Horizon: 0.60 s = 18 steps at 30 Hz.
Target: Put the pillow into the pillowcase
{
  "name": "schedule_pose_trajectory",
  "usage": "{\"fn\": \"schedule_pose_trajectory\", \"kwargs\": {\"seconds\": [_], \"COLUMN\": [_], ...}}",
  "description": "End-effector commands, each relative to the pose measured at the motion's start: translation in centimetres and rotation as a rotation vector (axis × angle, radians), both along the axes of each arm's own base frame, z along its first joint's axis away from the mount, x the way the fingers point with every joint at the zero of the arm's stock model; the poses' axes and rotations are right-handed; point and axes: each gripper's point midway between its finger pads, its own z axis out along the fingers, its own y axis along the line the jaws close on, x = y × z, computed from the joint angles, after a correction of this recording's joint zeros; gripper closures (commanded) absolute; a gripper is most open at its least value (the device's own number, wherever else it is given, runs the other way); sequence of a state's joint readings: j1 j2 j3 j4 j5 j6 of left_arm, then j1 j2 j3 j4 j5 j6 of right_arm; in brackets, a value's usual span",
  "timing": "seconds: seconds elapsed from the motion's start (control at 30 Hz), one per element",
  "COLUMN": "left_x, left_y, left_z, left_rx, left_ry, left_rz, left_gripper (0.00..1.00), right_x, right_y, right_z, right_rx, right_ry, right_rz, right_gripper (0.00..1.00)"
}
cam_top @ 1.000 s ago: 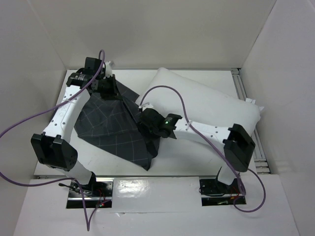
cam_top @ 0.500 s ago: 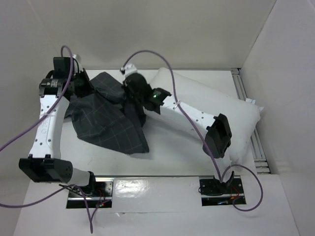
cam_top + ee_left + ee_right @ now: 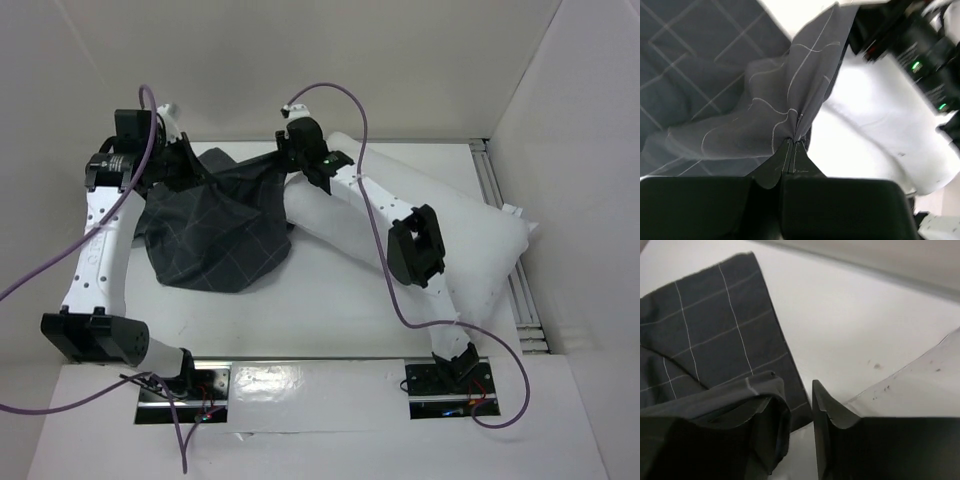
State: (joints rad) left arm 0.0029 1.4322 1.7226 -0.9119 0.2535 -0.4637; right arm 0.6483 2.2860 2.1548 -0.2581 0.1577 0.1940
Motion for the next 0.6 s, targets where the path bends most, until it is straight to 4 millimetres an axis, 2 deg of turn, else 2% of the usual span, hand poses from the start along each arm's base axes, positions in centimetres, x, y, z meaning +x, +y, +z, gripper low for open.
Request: {"fn": "schedule_pose_trajectory", "kwargs": {"seconds": [0.0, 0.03, 0.07, 0.17, 0.23, 0.27, 0.3, 0.33, 0.37, 0.43, 0.5, 0.53, 0.57], "left_x": [-0.9, -1.3, -1.4, -1.5, -0.9, -0.4, -0.1, 0.1, 0.5, 0.6, 1.0, 1.3, 1.5], "left_y": [0.1, 0.1, 0.1, 0.0, -0.7, -0.7, -0.7, -0.7, -0.7, -0.7, -1.1, -1.3, -1.3], "left_z": [-1.7, -2.3, -3.0, -3.3, -3.9, -3.3, -3.3, -3.2, -3.3, -3.7, -3.9, -4.0, -4.4], "left_rx": [0.035, 0.034, 0.034, 0.025, 0.009, 0.010, 0.010, 0.010, 0.016, 0.016, -0.004, -0.017, -0.017], "left_ry": [0.057, 0.083, 0.101, 0.113, 0.136, 0.119, 0.119, 0.119, 0.119, 0.128, 0.140, 0.146, 0.158], "left_rz": [-0.043, -0.043, -0.044, -0.040, -0.066, -0.066, -0.066, -0.066, -0.072, -0.072, -0.092, -0.092, -0.092], "left_gripper": [1.00, 1.00, 1.00, 1.00, 1.00, 1.00, 1.00, 1.00, 1.00, 1.00, 1.00, 1.00, 1.00], "right_x": [0.8, 0.9, 1.1, 0.2, -0.6, -1.7, -2.3, -2.8, -3.7, -5.2, -6.9, -7.7, -8.7], "right_y": [-0.6, -0.3, 0.6, 0.1, -1.3, -2.4, -3.8, -5.2, -6.4, -8.5, -9.8, -10.9, -10.9], "right_z": [2.2, 1.9, 3.0, 4.3, 4.5, 7.0, 5.2, 5.1, 6.6, 4.3, 2.9, 1.2, 0.5], "right_rx": [0.042, 0.033, 0.047, 0.052, 0.040, 0.048, 0.000, -0.016, -0.005, -0.053, -0.090, -0.146, -0.154], "right_ry": [-0.003, 0.001, -0.019, 0.026, 0.057, 0.036, 0.073, 0.095, 0.094, 0.199, 0.270, 0.321, 0.349], "right_rz": [0.043, 0.055, 0.064, 0.052, -0.002, -0.016, -0.055, -0.069, -0.082, -0.104, -0.132, -0.157, -0.155], "right_gripper": [0.51, 0.43, 0.31, 0.23, 0.15, 0.13, 0.11, 0.10, 0.10, 0.08, 0.08, 0.08, 0.07]}}
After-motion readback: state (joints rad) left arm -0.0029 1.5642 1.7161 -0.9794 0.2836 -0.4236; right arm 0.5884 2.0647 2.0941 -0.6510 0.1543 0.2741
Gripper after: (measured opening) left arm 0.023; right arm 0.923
